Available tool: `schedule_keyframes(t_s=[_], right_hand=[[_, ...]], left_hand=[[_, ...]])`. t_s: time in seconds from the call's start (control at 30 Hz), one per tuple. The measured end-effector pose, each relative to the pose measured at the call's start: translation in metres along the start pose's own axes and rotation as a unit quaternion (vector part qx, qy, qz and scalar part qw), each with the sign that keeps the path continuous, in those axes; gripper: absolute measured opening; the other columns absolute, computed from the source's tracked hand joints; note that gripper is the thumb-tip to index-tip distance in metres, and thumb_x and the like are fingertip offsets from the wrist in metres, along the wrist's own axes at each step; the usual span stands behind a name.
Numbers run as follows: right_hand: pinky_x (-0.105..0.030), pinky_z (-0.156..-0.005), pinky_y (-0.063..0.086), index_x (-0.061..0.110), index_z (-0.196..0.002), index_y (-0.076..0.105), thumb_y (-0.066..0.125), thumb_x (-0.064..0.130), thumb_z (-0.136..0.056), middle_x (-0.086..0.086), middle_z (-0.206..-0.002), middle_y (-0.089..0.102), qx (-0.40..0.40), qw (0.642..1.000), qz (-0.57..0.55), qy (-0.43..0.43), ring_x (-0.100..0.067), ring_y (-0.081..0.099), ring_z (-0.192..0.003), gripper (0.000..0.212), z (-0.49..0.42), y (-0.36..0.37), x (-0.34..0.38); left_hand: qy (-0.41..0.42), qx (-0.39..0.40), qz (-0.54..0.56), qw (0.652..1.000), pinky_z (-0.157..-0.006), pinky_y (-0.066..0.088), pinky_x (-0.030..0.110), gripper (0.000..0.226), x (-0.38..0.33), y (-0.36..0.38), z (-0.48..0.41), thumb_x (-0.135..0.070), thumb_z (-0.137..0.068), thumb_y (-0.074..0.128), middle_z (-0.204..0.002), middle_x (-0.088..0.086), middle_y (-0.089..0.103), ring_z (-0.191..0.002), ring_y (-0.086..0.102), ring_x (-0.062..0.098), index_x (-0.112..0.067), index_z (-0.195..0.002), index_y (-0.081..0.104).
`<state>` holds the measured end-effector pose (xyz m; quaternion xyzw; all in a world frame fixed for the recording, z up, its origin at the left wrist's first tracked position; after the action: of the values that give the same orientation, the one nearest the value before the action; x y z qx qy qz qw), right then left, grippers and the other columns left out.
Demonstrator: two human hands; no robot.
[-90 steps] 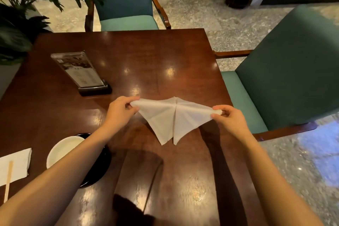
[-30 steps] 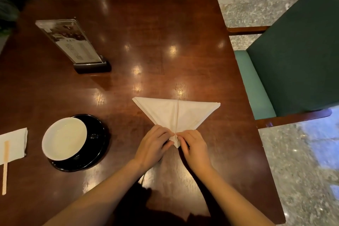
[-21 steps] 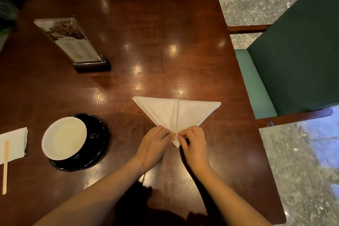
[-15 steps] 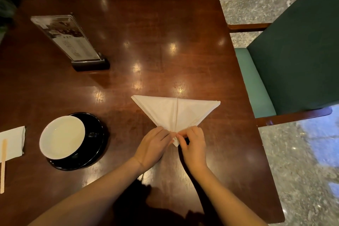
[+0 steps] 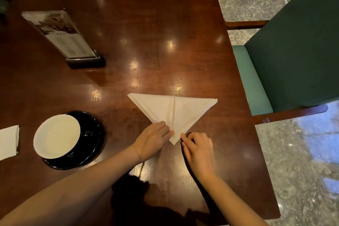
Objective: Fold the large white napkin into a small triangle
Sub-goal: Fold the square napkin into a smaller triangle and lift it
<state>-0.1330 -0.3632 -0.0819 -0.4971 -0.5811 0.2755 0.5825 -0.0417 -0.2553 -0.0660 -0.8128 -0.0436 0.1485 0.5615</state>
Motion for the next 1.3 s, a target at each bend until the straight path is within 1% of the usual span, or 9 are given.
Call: schedule_keyframes(t_s=[0.17, 0.4, 0.57, 0.67, 0.73, 0.87, 1.03, 1.2, 1.3], right_hand=[[-0.026, -0.068, 0.030, 0.023, -0.122, 0.062, 0.060, 0.018, -0.090, 0.005, -0.087, 0.053, 0.014, 1.000, 0.003, -0.008, -0.016, 0.044, -0.083, 0.033, 0.001, -0.002, -0.002], [-0.022, -0.070, 0.021, 0.019, -0.092, 0.069, 0.066, 0.018, -0.086, 0.007, -0.085, 0.053, 0.003, 1.000, -0.008, 0.022, -0.014, 0.040, -0.084, 0.007, 0.003, -0.003, -0.002], [-0.022, -0.074, 0.031, 0.019, -0.103, 0.070, 0.049, 0.023, -0.090, 0.006, -0.088, 0.060, -0.011, 0.995, -0.083, 0.044, -0.012, 0.045, -0.087, 0.024, 0.004, -0.006, -0.008], [-0.025, -0.085, 0.041, 0.014, -0.110, 0.067, 0.041, 0.022, -0.092, 0.002, -0.098, 0.065, -0.047, 0.987, -0.121, 0.093, -0.011, 0.049, -0.096, 0.033, 0.000, -0.022, -0.017], [-0.022, -0.095, 0.038, 0.011, -0.116, 0.063, 0.039, 0.020, -0.092, -0.002, -0.110, 0.065, -0.058, 0.989, -0.107, 0.087, -0.012, 0.050, -0.106, 0.036, -0.014, -0.032, -0.016], [-0.038, -0.114, 0.025, 0.008, -0.136, 0.046, 0.030, 0.023, -0.095, -0.008, -0.142, 0.047, 0.017, 0.999, -0.048, 0.013, -0.021, 0.038, -0.133, 0.045, -0.055, -0.021, -0.011], [-0.040, -0.119, 0.003, 0.016, -0.148, 0.021, 0.021, 0.035, -0.098, -0.003, -0.157, 0.014, 0.172, 0.981, 0.054, -0.074, -0.017, 0.005, -0.145, 0.053, -0.078, 0.012, -0.012], [-0.043, -0.108, 0.034, 0.013, -0.139, 0.043, 0.027, 0.038, -0.095, -0.007, -0.148, 0.039, 0.178, 0.976, 0.103, -0.066, -0.025, 0.037, -0.136, 0.053, -0.065, 0.022, -0.006], [-0.043, -0.105, 0.039, 0.008, -0.135, 0.046, 0.030, 0.033, -0.093, -0.011, -0.144, 0.044, 0.139, 0.986, 0.084, -0.029, -0.028, 0.042, -0.132, 0.052, -0.064, 0.017, 0.004]], left_hand=[[-0.017, -0.026, -0.001, 1.000, -0.057, 0.041, 0.032, 0.004, -0.007, -0.009, -0.004, 0.000, -0.083, 0.063, -0.071, 0.009, 0.058, -0.067, 0.046, 0.023, -0.001, -0.084, 0.067], [-0.063, 0.013, -0.001, 0.998, -0.053, 0.041, 0.030, 0.012, -0.028, -0.001, 0.001, 0.002, -0.073, 0.070, -0.069, 0.005, 0.055, -0.064, 0.047, 0.020, -0.007, -0.077, 0.063], [-0.075, 0.054, -0.026, 0.995, -0.053, 0.038, 0.031, 0.017, -0.027, 0.006, 0.003, 0.002, -0.069, 0.072, -0.069, 0.004, 0.053, -0.065, 0.046, 0.021, -0.010, -0.075, 0.061], [-0.077, 0.070, -0.045, 0.994, -0.055, 0.025, 0.029, 0.025, -0.030, 0.005, 0.001, 0.001, -0.065, 0.073, -0.066, 0.003, 0.048, -0.062, 0.042, 0.019, -0.013, -0.066, 0.053], [-0.085, 0.069, -0.043, 0.993, -0.054, 0.029, 0.029, 0.024, -0.030, 0.005, 0.000, -0.005, -0.069, 0.073, -0.066, 0.002, 0.048, -0.062, 0.043, 0.019, -0.013, -0.065, 0.051], [-0.122, 0.051, -0.039, 0.990, -0.060, 0.039, 0.032, 0.023, -0.031, 0.005, -0.002, -0.029, -0.083, 0.060, -0.072, 0.001, 0.053, -0.067, 0.049, 0.019, -0.013, -0.068, 0.054], [-0.191, 0.029, -0.031, 0.981, -0.061, 0.040, 0.033, 0.018, -0.029, 0.006, -0.005, -0.012, -0.077, 0.066, -0.068, 0.003, 0.053, -0.065, 0.050, 0.021, -0.012, -0.066, 0.053], [-0.236, -0.001, 0.010, 0.972, -0.061, 0.038, 0.033, 0.005, -0.009, -0.008, 0.023, -0.012, -0.082, 0.059, -0.070, 0.005, 0.052, -0.066, 0.049, 0.024, -0.009, -0.080, 0.061], [-0.265, 0.001, -0.005, 0.964, -0.062, 0.039, 0.033, 0.025, 0.002, -0.011, 0.032, -0.014, -0.087, 0.050, -0.073, 0.005, 0.053, -0.070, 0.047, 0.023, -0.005, -0.106, 0.063]])
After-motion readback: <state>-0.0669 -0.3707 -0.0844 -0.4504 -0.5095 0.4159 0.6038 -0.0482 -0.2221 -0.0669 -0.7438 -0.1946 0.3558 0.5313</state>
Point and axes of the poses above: each hand's wrist, its own z-axis away from the middle knuckle, its own y-axis out of the palm, x = y × z, the point moved 6 cm from there along -z, towards the middle knuckle
